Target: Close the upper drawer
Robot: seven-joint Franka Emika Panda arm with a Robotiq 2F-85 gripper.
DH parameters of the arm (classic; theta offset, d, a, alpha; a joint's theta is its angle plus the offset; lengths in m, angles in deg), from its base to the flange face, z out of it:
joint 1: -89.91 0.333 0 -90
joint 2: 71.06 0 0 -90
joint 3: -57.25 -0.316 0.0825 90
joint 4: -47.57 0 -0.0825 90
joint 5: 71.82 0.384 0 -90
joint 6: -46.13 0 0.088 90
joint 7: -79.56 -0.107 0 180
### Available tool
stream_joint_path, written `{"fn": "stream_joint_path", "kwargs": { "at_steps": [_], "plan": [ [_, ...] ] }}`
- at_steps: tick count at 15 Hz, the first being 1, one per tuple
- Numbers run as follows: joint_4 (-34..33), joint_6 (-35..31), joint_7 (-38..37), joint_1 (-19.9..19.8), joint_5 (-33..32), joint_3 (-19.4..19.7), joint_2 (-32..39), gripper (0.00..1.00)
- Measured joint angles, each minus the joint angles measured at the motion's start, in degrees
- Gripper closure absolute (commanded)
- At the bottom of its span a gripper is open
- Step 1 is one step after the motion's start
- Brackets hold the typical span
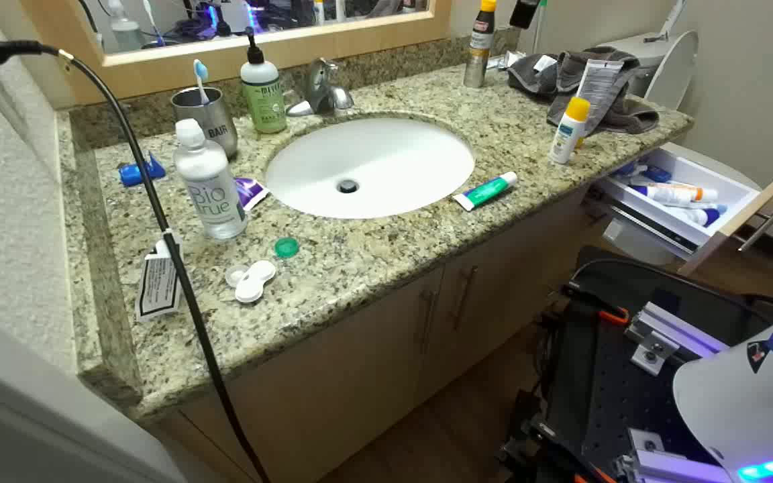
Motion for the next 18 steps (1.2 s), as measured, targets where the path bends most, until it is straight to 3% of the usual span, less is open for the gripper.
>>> {"fn": "stream_joint_path", "kwargs": {
  "at_steps": [5, 13, 18],
  "plan": [
    [0.76, -0.03, -1.31, -1.25, 0.03, 0.97, 0.32, 0.0],
    [5.02, -1.69, -1.46, -12.87, -0.03, 13.28, 7.52, 0.0],
    [5.08, -2.35, -2.01, -14.36, 0.03, 13.95, 8.39, 0.0]
  ]
}}
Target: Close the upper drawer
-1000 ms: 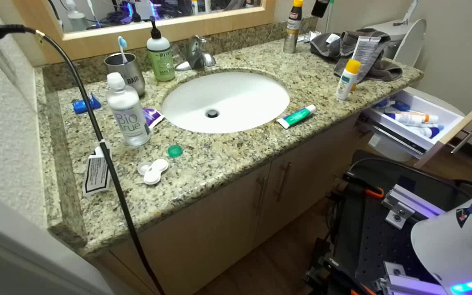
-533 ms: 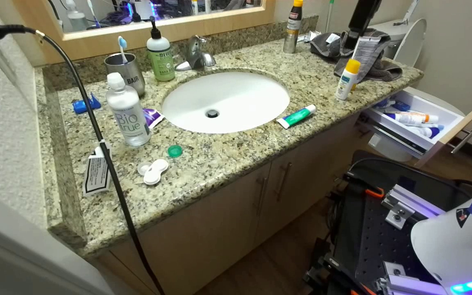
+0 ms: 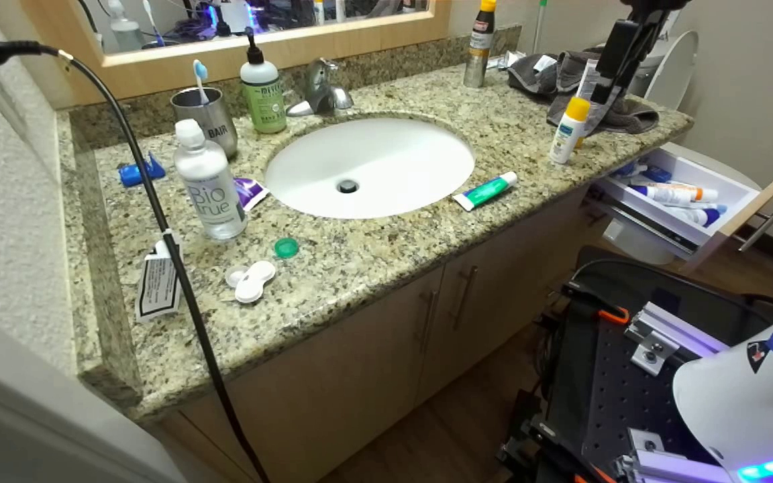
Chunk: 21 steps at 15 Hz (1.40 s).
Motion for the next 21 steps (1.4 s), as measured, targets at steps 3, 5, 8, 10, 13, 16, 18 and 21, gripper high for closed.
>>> {"fn": "stream_joint_path", "kwargs": {
  "at_steps": [3, 5, 8, 10, 13, 16, 18, 21],
  "plan": [
    [-0.01, 0.0, -0.04, -0.02, 0.15, -0.06, -0.08, 0.0],
    [0.76, -0.74, -0.04, -0.81, 0.16, 0.34, -0.61, 0.0],
    [3.66, -3.95, 0.19, -3.92, 0.17, 3.04, -1.74, 0.0],
    [5.3, -6.27, 0.21, -6.3, 0.17, 5.5, -2.0, 0.0],
    [6.61, -8.37, -1.15, -8.93, 0.62, 8.43, -2.02, 0.0],
    [6.73, -8.33, -3.15, -9.85, 0.61, 9.07, -1.74, 0.0],
    [6.61, -8.33, -3.15, -9.78, 0.62, 8.99, -1.75, 0.0],
    [6.58, -8.33, -3.37, -9.8, 0.57, 8.98, -1.74, 0.0]
  ]
}}
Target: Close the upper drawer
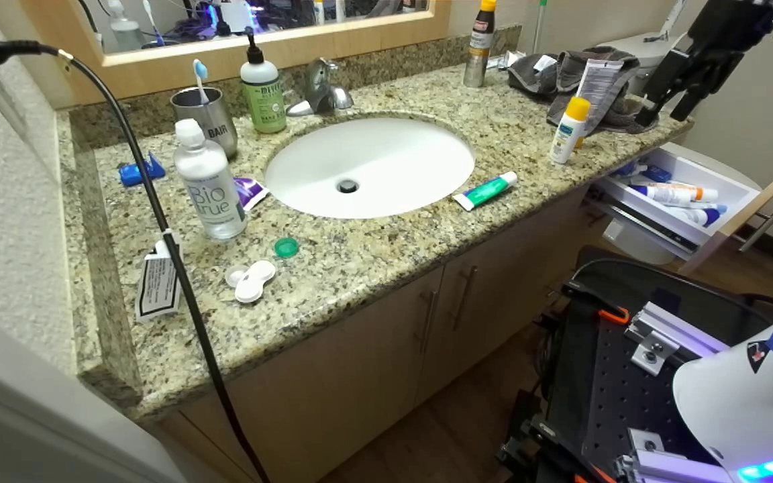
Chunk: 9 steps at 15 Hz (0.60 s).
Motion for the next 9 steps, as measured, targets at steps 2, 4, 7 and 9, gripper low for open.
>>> {"fn": "stream_joint_path", "kwargs": {
  "at_steps": [2, 4, 7, 9],
  "plan": [
    [0.01, -0.87, -2.45, -0.64, -0.12, 0.22, 0.64, 0.0],
    [0.06, -3.28, -4.59, -2.41, -0.12, 1.52, 2.44, 0.0],
    [0.07, -7.48, -7.34, -6.05, -0.11, 4.59, 6.34, 0.0],
    [0.07, -9.42, -9.57, -8.4, -0.31, 5.41, 9.48, 0.0]
  ]
}}
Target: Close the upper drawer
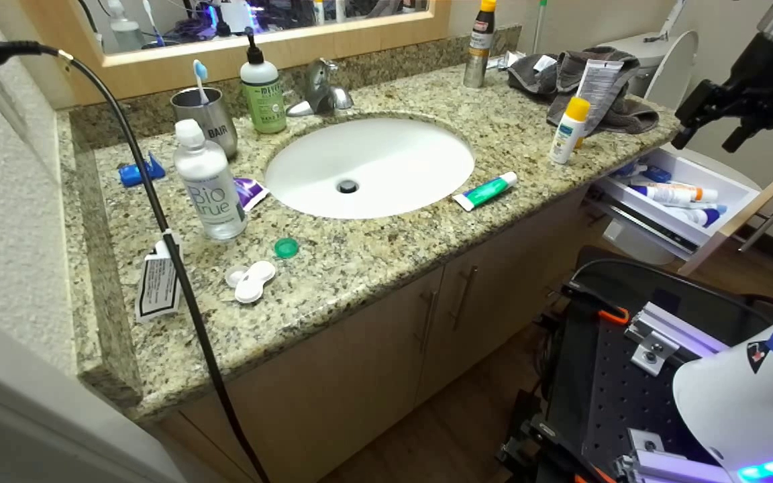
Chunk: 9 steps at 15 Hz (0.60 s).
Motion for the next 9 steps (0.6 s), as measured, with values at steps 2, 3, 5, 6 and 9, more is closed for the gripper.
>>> {"fn": "stream_joint_path", "kwargs": {
  "at_steps": [2, 3, 5, 6, 9],
  "plan": [
    [0.07, -1.53, -2.52, -1.65, -1.15, 0.02, 3.61, 0.0],
    [0.15, -2.43, -3.74, -2.07, -1.67, 0.0, 5.35, 0.0],
    [0.16, -3.46, -5.19, -2.15, -1.72, -0.3, 7.55, 0.0],
    [0.16, -3.68, -5.52, -2.15, -1.72, -0.5, 8.0, 0.0],
    [0.16, -3.73, -5.68, -2.16, -1.71, -0.63, 8.06, 0.0]
  ]
}}
